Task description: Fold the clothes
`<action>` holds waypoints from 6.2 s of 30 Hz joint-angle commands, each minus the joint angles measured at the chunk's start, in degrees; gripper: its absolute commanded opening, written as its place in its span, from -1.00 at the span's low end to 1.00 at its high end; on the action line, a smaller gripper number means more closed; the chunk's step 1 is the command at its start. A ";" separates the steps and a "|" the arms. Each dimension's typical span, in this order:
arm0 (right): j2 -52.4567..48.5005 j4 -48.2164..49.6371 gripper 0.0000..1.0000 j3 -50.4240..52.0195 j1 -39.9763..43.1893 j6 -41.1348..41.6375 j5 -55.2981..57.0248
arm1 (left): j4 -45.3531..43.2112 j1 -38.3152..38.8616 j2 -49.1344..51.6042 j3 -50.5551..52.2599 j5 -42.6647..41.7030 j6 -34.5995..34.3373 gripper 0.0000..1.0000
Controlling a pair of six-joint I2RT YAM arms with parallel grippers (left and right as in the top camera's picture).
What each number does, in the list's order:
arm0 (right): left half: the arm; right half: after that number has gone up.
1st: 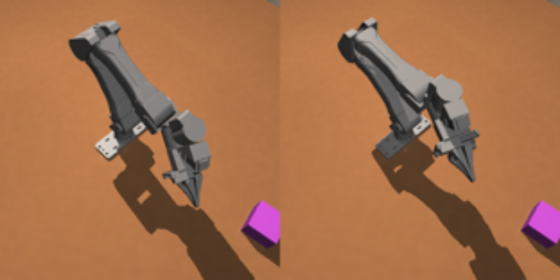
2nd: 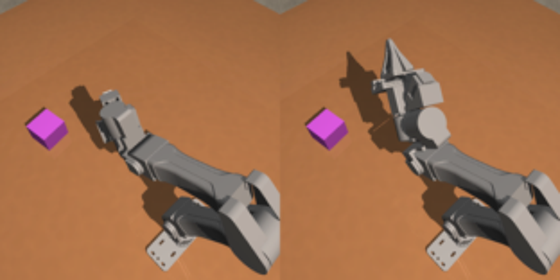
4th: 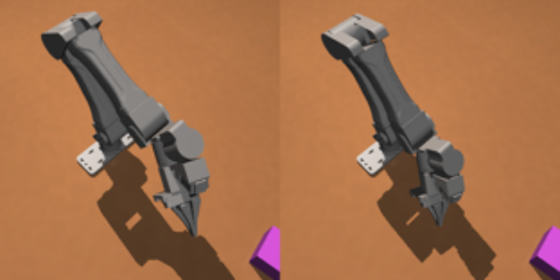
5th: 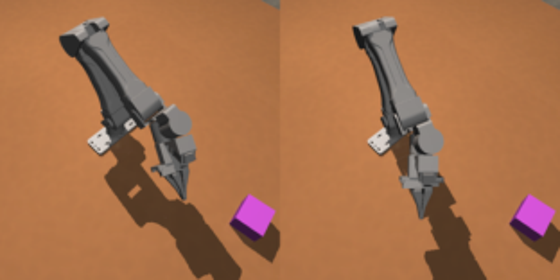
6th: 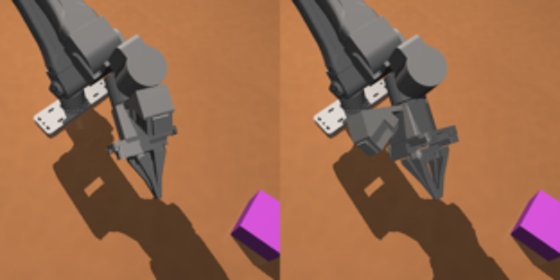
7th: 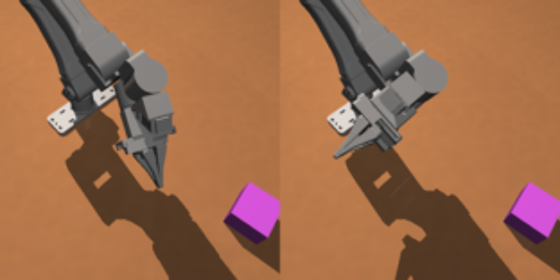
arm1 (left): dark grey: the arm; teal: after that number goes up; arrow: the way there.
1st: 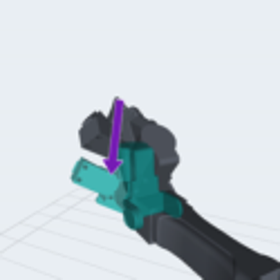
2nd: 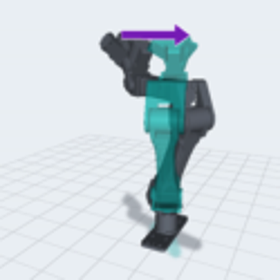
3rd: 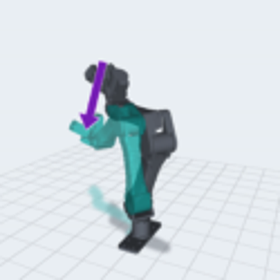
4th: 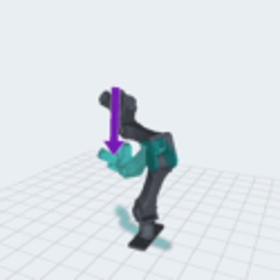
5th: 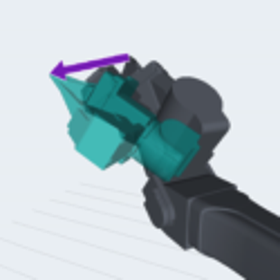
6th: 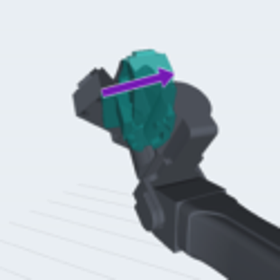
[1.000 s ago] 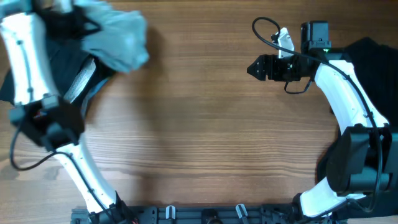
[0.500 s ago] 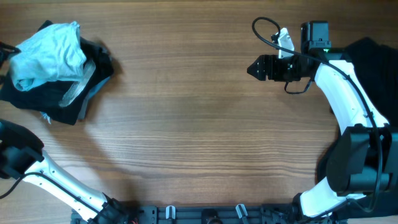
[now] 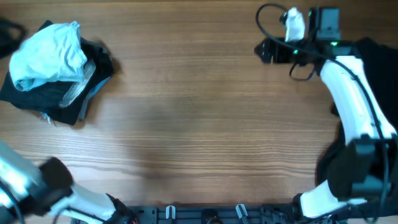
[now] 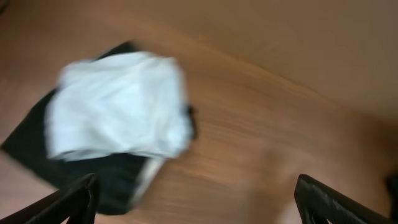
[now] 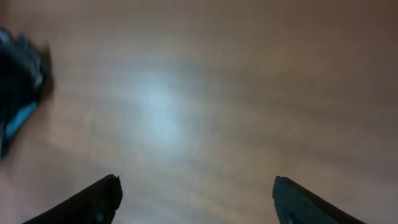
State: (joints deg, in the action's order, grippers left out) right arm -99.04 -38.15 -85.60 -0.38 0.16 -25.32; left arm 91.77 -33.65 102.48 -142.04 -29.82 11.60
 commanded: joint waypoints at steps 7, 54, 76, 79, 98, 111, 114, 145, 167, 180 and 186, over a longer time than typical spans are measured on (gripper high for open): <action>22.08 -5.07 0.99 -4.09 -0.39 0.13 3.02 | 4.72 28.06 -14.80 0.57 27.89 -13.94 1.00; 65.90 5.16 0.99 31.67 -0.39 16.79 33.20 | 4.70 36.65 -41.53 0.55 36.96 -16.79 1.00; 98.88 38.03 0.99 84.43 -0.28 59.17 36.06 | 4.70 36.65 -41.53 0.55 36.96 -16.81 1.00; 98.88 39.71 1.00 85.33 -0.28 71.54 35.63 | 4.70 36.65 -41.53 0.55 36.96 -16.81 1.00; 98.36 39.50 0.99 85.29 -0.28 117.90 36.22 | 4.70 36.65 -41.53 0.55 36.96 -16.79 1.00; 93.57 41.77 0.99 85.29 -0.28 29.51 29.70 | 4.70 36.65 -41.53 0.55 36.96 -16.81 1.00; 93.57 39.39 0.99 85.29 -0.28 12.87 28.57 | 4.70 36.65 -41.53 0.55 36.96 -16.81 1.00; 98.90 56.72 0.99 85.31 -2.40 9.66 34.84 | 4.70 36.65 -41.53 0.55 36.96 -16.81 1.00; 98.82 38.84 0.99 85.31 4.96 8.96 16.50 | 4.70 36.65 -41.53 0.55 36.96 -16.81 1.00; 98.77 38.84 0.99 85.31 4.96 9.01 16.52 | 4.70 36.65 -41.53 0.55 36.96 -16.81 1.00; 98.77 38.84 0.99 85.31 4.96 8.96 16.50 | 4.70 36.65 -41.53 0.55 36.96 -16.81 1.00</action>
State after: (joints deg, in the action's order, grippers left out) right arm -0.62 0.43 -0.36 4.29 7.97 -7.92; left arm 96.51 2.66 60.88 -141.49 6.42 -4.25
